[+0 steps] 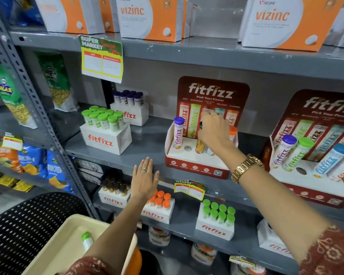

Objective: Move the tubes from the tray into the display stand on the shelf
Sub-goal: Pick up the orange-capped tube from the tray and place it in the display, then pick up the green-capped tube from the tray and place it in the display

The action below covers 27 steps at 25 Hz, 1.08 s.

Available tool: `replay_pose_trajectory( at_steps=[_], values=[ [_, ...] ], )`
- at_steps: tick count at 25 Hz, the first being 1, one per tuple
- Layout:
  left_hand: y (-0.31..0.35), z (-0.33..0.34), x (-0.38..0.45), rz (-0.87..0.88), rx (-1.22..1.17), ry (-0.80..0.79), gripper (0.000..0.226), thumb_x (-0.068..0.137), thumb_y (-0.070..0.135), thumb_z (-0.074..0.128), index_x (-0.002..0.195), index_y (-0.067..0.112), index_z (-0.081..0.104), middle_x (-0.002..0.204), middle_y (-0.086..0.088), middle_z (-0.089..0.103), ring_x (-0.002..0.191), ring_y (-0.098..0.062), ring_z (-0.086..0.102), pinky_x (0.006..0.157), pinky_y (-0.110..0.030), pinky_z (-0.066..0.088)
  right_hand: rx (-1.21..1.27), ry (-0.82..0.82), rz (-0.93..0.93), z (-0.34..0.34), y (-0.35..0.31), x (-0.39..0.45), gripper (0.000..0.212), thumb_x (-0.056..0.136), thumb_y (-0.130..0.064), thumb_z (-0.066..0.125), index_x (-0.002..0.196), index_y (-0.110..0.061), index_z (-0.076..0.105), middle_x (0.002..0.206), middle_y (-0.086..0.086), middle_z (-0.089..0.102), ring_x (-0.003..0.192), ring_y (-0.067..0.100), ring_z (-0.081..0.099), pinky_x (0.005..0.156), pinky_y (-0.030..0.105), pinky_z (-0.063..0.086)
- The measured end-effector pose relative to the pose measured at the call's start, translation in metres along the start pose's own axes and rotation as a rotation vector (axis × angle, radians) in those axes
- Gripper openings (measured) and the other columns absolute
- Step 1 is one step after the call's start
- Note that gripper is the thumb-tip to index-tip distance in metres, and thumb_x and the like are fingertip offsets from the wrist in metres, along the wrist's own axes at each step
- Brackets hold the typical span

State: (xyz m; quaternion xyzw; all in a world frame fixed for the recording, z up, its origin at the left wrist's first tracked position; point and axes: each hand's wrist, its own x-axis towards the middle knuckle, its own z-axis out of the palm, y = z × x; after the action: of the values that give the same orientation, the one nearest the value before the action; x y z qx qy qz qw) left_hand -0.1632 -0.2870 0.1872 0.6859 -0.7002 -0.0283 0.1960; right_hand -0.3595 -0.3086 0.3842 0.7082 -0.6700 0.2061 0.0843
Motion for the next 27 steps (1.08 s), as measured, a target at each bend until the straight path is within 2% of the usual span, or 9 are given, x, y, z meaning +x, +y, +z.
replay_pose_trajectory(
  at_steps=[4,6,7,11,15,19,22,25,27],
  values=[
    [-0.03,-0.023,-0.049,-0.063,-0.033,0.082,0.05,0.095,0.026,0.035,0.138,0.0,0.034,0.147,-0.017,0.036,0.138,-0.029,0.03,0.115,-0.046,0.017,0.042,-0.027,-0.275,0.031,-0.053,-0.025,0.029,0.08,-0.006,0.051,0.109,-0.007,0.059,0.112,0.015,0.062,0.107,0.034,0.054,0.085,0.042,0.042],
    [-0.052,-0.031,-0.079,-0.137,-0.001,0.06,0.057,0.092,0.032,0.024,0.136,-0.002,0.037,0.145,-0.019,0.038,0.136,-0.031,0.033,0.114,-0.046,0.021,0.066,-0.108,-0.388,0.054,-0.08,-0.044,0.029,0.08,-0.004,0.049,0.107,-0.006,0.059,0.11,0.014,0.061,0.106,0.033,0.053,0.087,0.042,0.041],
    [-0.067,-0.032,-0.096,-0.176,0.021,0.039,0.059,0.091,0.032,0.02,0.137,-0.001,0.035,0.146,-0.018,0.036,0.137,-0.031,0.032,0.114,-0.046,0.02,0.088,-0.15,-0.436,0.066,-0.095,-0.055,0.028,0.08,-0.004,0.048,0.106,-0.006,0.058,0.11,0.014,0.06,0.106,0.033,0.052,0.088,0.041,0.041],
    [-0.117,-0.032,-0.161,-0.339,0.055,0.008,0.048,0.098,0.023,0.034,0.14,0.001,0.03,0.15,-0.017,0.031,0.139,-0.029,0.027,0.115,-0.044,0.016,0.169,-0.285,-0.586,0.114,-0.147,-0.103,0.028,0.082,0.0,0.044,0.106,-0.004,0.057,0.111,0.017,0.059,0.106,0.034,0.052,0.088,0.042,0.042],
    [-0.154,-0.025,-0.227,-0.481,0.097,-0.076,0.049,0.098,0.022,0.037,0.142,0.003,0.025,0.152,-0.015,0.025,0.141,-0.027,0.022,0.116,-0.043,0.014,0.177,-0.4,-0.707,0.161,-0.191,-0.153,0.027,0.087,-0.008,0.044,0.112,-0.006,0.054,0.113,0.016,0.059,0.11,0.032,0.051,0.091,0.04,0.041],
    [-0.173,-0.005,-0.277,-0.59,0.124,-0.14,0.052,0.099,0.028,0.036,0.143,0.006,0.021,0.153,-0.013,0.024,0.141,-0.027,0.022,0.115,-0.042,0.018,0.205,-0.548,-0.736,0.201,-0.217,-0.199,0.028,0.088,-0.005,0.04,0.11,-0.007,0.056,0.113,0.015,0.06,0.111,0.031,0.05,0.087,0.038,0.044],
    [-0.184,0.017,-0.3,-0.675,0.115,-0.228,0.056,0.099,0.032,0.032,0.145,0.008,0.012,0.156,-0.011,0.016,0.143,-0.024,0.015,0.116,-0.041,0.016,0.168,-0.679,-0.734,0.229,-0.23,-0.226,0.022,0.087,-0.009,0.048,0.107,-0.004,0.056,0.11,0.016,0.062,0.105,0.032,0.055,0.082,0.038,0.046],
    [-0.191,0.037,-0.318,-0.749,0.101,-0.312,0.059,0.099,0.035,0.029,0.146,0.007,0.006,0.157,-0.01,0.008,0.144,-0.024,0.008,0.116,-0.042,0.012,0.177,-0.822,-0.587,0.254,-0.233,-0.248,0.022,0.088,-0.013,0.05,0.105,-0.001,0.057,0.105,0.019,0.064,0.096,0.035,0.06,0.071,0.036,0.048],
    [-0.195,0.05,-0.329,-0.787,0.071,-0.36,0.062,0.099,0.037,0.028,0.145,0.006,0.002,0.158,-0.012,0.003,0.145,-0.026,0.005,0.116,-0.044,0.01,0.186,-0.914,-0.474,0.27,-0.231,-0.261,0.028,0.088,-0.02,0.053,0.107,0.001,0.059,0.104,0.02,0.064,0.094,0.036,0.061,0.065,0.031,0.043]
  ],
)
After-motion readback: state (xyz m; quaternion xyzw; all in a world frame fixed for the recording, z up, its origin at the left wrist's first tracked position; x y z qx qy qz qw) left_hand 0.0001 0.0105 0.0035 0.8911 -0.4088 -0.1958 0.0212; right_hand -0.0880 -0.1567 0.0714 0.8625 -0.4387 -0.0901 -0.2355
